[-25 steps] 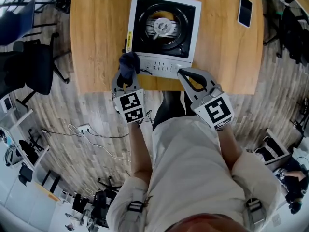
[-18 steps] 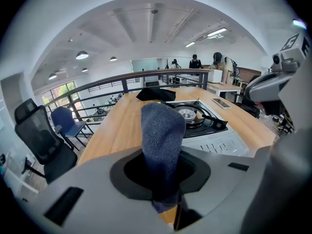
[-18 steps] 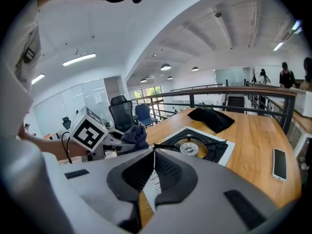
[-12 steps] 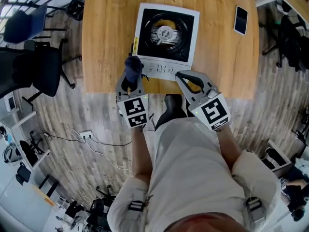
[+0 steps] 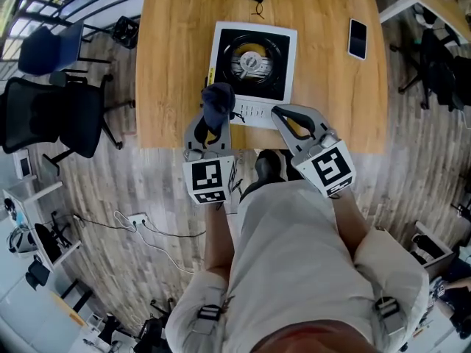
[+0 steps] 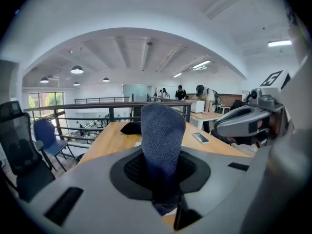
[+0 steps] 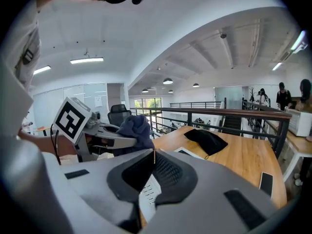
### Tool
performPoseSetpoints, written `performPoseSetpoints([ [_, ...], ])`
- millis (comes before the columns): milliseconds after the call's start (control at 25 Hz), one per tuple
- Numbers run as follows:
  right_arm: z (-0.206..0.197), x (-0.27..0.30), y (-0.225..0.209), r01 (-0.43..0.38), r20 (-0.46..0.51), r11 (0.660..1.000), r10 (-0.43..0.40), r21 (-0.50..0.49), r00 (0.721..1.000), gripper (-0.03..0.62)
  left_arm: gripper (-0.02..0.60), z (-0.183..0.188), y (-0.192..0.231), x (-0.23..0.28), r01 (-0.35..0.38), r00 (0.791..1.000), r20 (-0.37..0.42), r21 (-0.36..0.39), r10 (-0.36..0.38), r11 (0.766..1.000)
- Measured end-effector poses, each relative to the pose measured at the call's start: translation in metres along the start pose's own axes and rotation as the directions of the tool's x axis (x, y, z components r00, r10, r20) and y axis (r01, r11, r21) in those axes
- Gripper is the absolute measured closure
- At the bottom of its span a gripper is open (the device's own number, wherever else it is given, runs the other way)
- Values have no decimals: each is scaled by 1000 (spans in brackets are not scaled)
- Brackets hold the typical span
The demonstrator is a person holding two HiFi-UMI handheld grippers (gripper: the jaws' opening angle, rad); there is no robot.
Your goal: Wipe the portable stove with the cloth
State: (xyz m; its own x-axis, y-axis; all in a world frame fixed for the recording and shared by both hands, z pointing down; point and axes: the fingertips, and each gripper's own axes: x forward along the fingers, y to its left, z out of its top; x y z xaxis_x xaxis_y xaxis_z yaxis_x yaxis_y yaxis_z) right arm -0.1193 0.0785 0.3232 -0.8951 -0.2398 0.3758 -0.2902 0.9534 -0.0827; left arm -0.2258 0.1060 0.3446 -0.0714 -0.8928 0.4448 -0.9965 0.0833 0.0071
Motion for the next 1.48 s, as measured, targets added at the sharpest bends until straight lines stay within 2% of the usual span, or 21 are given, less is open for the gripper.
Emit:
performPoseSetpoints([
  [240, 20, -14, -3, 30, 41, 999, -29, -30, 999, 572, 488, 41, -30, -13, 85, 990, 110, 63, -91, 994],
  [520, 21, -21, -9, 61, 29, 997, -59, -57, 998, 574, 488, 45, -46, -18, 132, 983, 118, 80, -141, 988],
  [800, 23, -24, -8, 73, 26, 995, -71, -65, 997, 574, 488, 45, -48, -22, 142, 981, 118, 87, -152, 986],
  [1480, 22, -16, 0, 43, 17, 996, -42, -78, 999, 574, 488, 42, -45, -28, 135, 982, 120, 82, -144, 987],
])
